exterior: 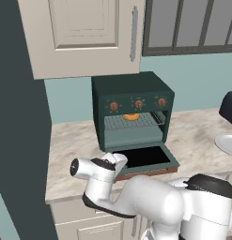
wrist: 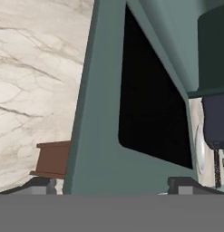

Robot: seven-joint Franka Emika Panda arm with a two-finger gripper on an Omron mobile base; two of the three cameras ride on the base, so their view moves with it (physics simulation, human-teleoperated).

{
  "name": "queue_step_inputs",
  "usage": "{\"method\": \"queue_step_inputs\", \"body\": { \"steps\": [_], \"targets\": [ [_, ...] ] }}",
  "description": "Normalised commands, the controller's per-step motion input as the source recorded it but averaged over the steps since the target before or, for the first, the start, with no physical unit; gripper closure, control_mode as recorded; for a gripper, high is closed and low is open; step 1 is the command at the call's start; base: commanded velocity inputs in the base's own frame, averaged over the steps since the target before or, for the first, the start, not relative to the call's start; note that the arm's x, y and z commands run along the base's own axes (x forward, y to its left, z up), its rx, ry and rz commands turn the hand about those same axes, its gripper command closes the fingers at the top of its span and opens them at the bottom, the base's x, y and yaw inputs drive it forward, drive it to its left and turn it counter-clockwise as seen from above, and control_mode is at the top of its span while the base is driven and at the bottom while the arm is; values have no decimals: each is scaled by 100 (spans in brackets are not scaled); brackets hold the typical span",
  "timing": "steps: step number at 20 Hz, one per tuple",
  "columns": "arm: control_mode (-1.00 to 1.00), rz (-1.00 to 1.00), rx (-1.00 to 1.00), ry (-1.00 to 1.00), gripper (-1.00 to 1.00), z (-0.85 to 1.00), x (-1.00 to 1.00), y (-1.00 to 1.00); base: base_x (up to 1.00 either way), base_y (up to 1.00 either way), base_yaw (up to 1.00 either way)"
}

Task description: Pick up the bagel from the plate, place it on the toaster oven rack, close the door, and set the timer.

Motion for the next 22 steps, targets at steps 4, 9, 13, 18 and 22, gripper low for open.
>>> {"method": "queue_step_inputs", "body": {
  "steps": [4,9,13,18,22],
  "targets": [
    [-100,0,0,0,-100,-14,17,0,0,0,0],
    [-100,0,-2,-1,-100,-13,23,0,0,0,0],
    [-100,0,-5,-1,-100,-6,31,0,0,0,0],
    [-100,0,-7,-2,-100,2,36,-5,0,0,0],
    [-100,0,-9,-5,-100,23,43,-14,0,0,0]
  ]
}}
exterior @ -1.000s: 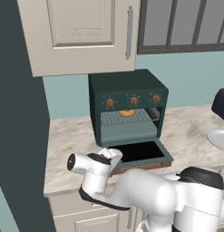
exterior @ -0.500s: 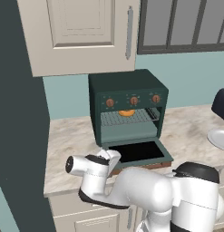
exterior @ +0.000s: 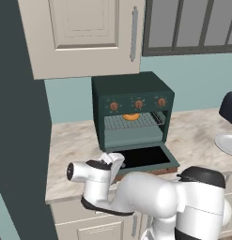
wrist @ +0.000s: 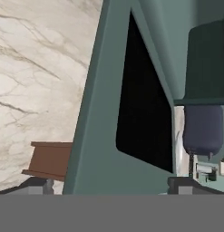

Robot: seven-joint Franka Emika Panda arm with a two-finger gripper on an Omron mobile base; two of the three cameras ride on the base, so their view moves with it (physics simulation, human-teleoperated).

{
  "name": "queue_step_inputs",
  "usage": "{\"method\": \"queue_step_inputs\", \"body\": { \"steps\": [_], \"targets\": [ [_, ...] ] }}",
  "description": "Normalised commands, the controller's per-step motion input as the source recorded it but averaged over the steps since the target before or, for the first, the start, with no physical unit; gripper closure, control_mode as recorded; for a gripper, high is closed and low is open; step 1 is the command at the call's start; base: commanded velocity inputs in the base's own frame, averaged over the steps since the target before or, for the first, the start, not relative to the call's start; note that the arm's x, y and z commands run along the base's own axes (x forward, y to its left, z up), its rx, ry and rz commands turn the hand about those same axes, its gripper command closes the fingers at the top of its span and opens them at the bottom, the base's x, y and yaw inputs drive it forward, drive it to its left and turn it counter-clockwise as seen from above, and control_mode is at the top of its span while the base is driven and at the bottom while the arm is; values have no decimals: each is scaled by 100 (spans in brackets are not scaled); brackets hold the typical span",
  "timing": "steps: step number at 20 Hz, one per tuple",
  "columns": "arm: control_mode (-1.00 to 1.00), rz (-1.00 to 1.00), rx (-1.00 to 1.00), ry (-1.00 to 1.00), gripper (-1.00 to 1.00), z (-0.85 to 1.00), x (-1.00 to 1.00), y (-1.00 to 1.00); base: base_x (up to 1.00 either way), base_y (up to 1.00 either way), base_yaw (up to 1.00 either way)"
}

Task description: Pick up the bagel from the plate, place it on the toaster oven rack, close the door, and set the timer.

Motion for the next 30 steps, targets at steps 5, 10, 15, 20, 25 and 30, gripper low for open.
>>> {"method": "queue_step_inputs", "body": {
  "steps": [5,10,15,20,25,30],
  "targets": [
    [-100,0,-9,-9,-100,40,49,-18,0,0,0],
    [-100,3,-8,-11,-100,47,56,-16,0,0,0],
    [-100,10,-5,-11,-100,60,58,-23,0,0,0],
    [-100,14,-2,-5,-100,72,64,-30,0,0,0],
    [-100,14,-1,-1,-100,58,75,-25,0,0,0],
    [-100,14,-3,0,-100,13,87,-11,0,0,0]
  ]
}}
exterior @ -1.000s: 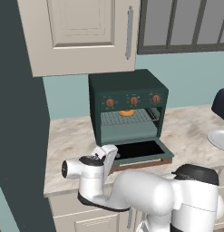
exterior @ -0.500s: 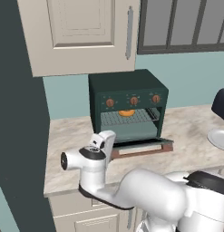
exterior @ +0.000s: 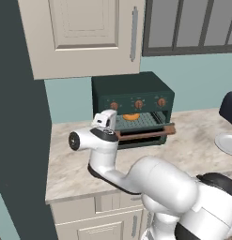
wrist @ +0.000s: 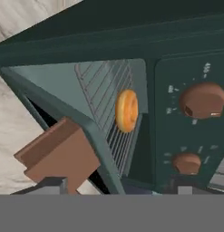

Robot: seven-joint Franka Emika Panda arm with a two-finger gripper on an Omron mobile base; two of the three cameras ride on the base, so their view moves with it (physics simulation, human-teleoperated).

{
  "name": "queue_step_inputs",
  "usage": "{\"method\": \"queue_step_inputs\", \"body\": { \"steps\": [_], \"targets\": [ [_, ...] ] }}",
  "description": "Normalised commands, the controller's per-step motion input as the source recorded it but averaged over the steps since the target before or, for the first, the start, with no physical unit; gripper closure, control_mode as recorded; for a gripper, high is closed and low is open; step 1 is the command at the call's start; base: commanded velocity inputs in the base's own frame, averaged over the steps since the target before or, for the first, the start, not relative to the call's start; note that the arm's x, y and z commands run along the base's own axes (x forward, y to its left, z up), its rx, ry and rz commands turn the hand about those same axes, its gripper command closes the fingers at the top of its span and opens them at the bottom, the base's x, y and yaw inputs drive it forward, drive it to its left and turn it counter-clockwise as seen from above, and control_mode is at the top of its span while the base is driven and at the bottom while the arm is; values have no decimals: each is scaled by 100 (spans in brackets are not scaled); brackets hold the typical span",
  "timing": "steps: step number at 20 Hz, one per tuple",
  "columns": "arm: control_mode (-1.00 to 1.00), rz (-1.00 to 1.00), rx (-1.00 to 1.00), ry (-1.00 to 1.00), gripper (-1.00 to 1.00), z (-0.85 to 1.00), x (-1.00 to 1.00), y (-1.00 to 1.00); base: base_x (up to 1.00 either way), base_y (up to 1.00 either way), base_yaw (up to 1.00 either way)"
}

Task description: Pick up the bagel from the plate, place it on the toaster oven rack, close the door, and set the timer.

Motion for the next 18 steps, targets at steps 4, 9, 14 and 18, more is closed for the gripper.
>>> {"method": "queue_step_inputs", "body": {
  "steps": [4,9,14,18],
  "targets": [
    [-100,15,-6,0,-100,0,91,-2,0,0,0],
    [-100,14,-8,0,-100,-1,85,0,0,0,0],
    [-100,16,-10,0,-100,-13,60,0,0,0,0],
    [-100,17,-11,0,-100,-17,52,0,0,0,0]
  ]
}}
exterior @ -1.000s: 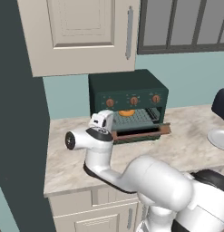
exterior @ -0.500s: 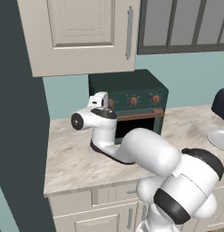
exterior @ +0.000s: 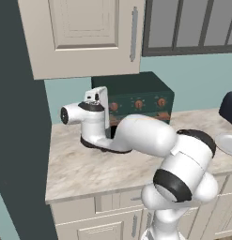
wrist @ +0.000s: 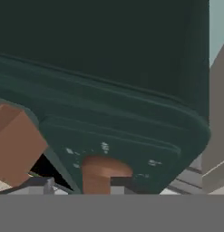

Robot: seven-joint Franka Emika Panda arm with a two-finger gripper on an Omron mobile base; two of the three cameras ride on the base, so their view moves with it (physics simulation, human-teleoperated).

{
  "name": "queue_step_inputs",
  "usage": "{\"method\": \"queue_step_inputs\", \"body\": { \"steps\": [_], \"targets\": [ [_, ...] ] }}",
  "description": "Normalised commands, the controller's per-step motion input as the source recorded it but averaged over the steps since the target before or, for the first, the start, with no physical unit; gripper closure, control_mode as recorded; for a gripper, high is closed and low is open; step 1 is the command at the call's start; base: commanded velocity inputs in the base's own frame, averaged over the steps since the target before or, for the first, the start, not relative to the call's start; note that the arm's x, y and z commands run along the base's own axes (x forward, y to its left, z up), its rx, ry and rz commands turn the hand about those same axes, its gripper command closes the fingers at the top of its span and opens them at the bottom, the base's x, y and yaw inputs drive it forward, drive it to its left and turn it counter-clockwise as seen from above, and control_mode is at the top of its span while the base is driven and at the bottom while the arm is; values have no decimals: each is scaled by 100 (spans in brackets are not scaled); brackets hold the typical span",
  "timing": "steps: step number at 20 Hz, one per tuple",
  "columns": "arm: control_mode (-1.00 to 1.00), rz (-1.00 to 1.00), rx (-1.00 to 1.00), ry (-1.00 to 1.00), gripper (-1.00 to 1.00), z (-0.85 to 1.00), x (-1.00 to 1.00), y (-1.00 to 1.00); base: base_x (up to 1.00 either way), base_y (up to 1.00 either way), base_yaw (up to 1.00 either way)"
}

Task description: Pick up the bagel from the plate, place it on the toaster oven rack, close the door, and set the timer.

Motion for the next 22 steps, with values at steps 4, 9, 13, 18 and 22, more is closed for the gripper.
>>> {"method": "queue_step_inputs", "body": {
  "steps": [4,9,13,18,22],
  "targets": [
    [-100,18,-11,0,-100,-9,23,0,0,0,0],
    [-100,20,-10,-11,-100,0,-64,0,0,0,0],
    [-100,17,-4,-17,-100,16,-95,-16,0,0,0],
    [-100,4,6,-4,-100,29,-58,-63,0,0,0],
    [-100,0,23,1,-100,50,-5,-90,0,0,0]
  ]
}}
